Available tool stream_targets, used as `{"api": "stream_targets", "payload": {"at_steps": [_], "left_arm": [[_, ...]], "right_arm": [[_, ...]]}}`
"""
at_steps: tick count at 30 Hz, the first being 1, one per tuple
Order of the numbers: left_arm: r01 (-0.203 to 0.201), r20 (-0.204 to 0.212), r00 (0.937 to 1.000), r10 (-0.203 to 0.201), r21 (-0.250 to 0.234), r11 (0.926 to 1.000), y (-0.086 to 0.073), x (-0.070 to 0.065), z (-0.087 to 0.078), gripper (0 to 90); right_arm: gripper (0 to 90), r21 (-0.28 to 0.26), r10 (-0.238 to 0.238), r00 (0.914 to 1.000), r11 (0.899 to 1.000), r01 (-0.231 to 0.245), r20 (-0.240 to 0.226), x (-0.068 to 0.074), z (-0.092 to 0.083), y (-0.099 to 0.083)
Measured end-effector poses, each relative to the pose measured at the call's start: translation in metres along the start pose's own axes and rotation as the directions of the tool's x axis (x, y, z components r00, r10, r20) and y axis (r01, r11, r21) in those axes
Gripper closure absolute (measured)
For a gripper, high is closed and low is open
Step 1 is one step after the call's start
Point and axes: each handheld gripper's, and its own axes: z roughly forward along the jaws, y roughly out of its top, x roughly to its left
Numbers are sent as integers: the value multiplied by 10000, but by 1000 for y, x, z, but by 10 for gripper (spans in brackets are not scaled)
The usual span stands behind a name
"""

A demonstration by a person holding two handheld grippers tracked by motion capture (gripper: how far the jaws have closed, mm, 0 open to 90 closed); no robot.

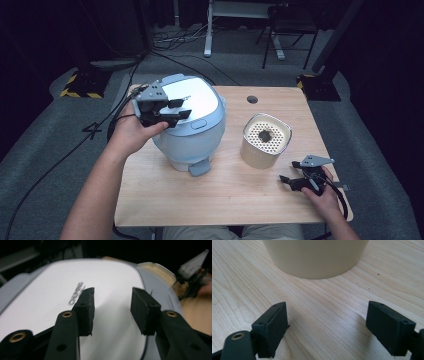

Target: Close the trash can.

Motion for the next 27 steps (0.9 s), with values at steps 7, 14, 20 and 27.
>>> {"api": "stream_targets", "payload": {"at_steps": [7, 14, 20, 27], "left_arm": [[442, -499, 9978, -442, 9, 9990, -1, 2, -4, 411], [623, 582, 9968, -554, -1240, 9903, -6, -17, -34, 330], [320, 858, 9961, -199, -1422, 9893, -17, -40, -53, 313], [257, 1078, 9941, -94, -1504, 9883, -37, -55, -58, 282]], "right_arm": [[176, 14, -3, 10000, 10000, 3, 10, 0, 0, 0], [179, 6, 4, 10000, 10000, -4, 0, 0, 0, 0], [180, 3, 14, 10000, 10000, -14, 6, 0, 0, 0], [180, 3, 13, 10000, 10000, -13, 5, 0, 0, 0]]}}
